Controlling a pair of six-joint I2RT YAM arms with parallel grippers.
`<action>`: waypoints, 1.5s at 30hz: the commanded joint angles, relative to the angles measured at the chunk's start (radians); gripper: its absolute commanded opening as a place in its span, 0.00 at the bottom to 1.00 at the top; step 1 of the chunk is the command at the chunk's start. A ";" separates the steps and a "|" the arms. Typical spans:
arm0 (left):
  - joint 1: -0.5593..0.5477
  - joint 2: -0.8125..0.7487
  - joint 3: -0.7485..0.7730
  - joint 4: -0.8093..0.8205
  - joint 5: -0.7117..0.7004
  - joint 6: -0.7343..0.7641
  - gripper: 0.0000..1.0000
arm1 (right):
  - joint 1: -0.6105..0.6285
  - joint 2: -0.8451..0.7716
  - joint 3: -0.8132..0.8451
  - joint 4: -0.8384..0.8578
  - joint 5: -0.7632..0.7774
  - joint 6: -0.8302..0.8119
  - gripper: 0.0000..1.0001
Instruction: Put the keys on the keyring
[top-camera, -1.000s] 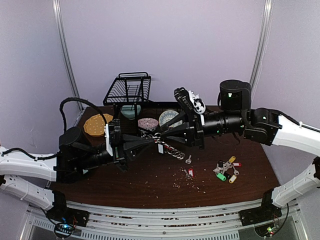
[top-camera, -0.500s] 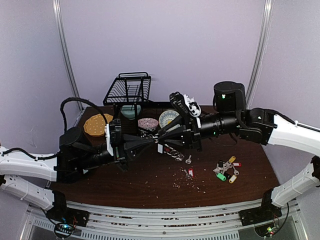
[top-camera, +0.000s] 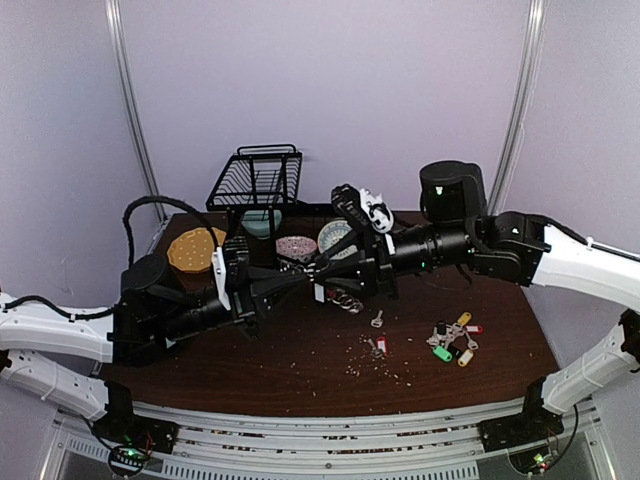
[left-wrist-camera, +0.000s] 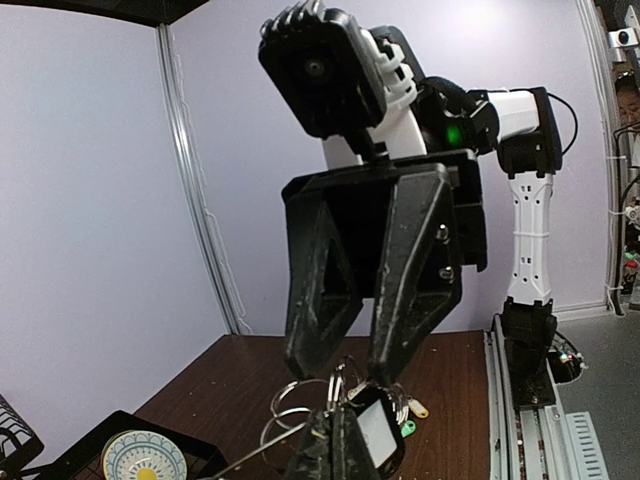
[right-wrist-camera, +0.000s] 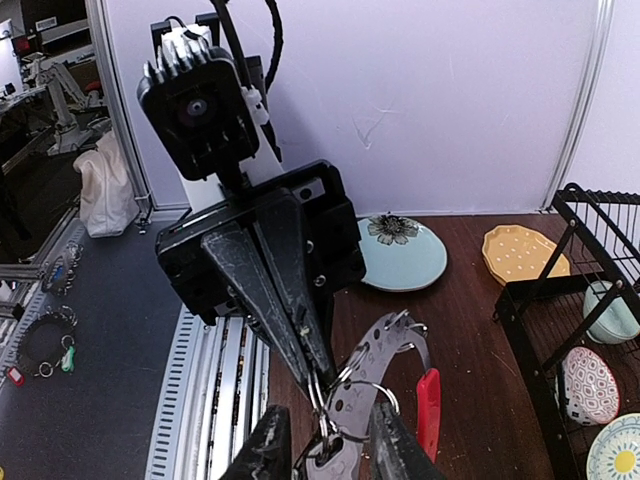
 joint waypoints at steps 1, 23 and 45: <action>0.002 -0.030 0.010 0.081 -0.040 0.010 0.00 | 0.004 -0.039 0.018 -0.035 0.056 -0.006 0.29; 0.002 -0.042 -0.018 0.135 -0.057 0.001 0.00 | 0.004 -0.087 -0.114 0.041 0.076 0.051 0.49; 0.002 -0.007 -0.052 0.241 -0.026 -0.106 0.00 | 0.016 -0.061 -0.070 0.000 0.135 -0.053 0.23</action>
